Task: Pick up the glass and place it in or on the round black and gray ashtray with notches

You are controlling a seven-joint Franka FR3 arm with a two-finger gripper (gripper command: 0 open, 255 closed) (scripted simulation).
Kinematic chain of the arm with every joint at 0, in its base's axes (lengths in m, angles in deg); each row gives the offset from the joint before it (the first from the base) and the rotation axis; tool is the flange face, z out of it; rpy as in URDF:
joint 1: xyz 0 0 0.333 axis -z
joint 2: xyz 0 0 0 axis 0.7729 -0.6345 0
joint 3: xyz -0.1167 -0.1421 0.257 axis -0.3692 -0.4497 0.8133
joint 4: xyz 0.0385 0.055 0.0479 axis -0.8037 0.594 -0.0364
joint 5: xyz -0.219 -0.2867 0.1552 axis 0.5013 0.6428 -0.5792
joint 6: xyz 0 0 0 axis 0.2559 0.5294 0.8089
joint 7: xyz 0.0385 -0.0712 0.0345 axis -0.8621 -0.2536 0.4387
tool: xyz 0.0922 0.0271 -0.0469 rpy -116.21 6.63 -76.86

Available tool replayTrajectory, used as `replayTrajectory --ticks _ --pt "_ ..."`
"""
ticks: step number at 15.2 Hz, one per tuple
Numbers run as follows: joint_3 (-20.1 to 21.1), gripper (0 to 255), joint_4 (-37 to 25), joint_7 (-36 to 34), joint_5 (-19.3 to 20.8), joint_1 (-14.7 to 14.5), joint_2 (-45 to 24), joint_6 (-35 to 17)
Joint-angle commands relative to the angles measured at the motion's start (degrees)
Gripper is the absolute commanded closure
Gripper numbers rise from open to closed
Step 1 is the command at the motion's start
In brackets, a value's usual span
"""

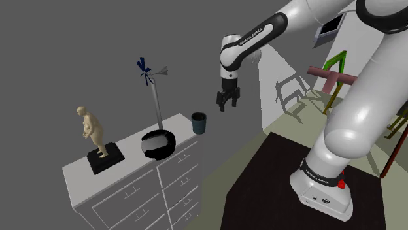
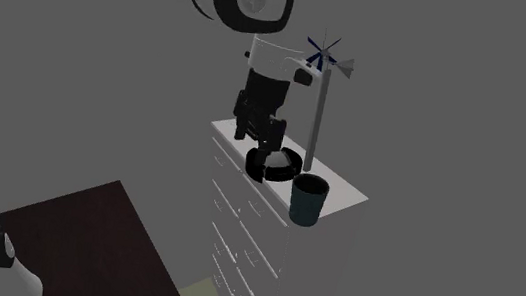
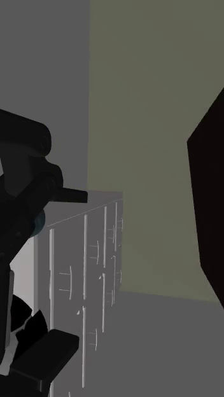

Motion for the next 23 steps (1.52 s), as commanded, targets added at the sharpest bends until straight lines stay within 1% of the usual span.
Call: replayTrajectory --ticks 1,5,10,15,19,23 --pt "-0.16 0 -2.28 0.72 -0.72 0.06 -4.1 -2.55" --pt "-0.34 0 -7.84 2.5 -2.43 0.53 -12.67 -6.84" --pt "-0.07 0 -16.4 4.42 -4.54 1.59 -23.28 -10.49" --pt "0.52 0 -26.84 5.69 -6.12 2.98 -33.86 -12.3" --pt "0.98 0 -36.6 6.13 -6.88 4.13 -42.35 -12.42" --pt "1.33 0 -36.87 6.34 -7.24 4.16 -44.55 -14.36"
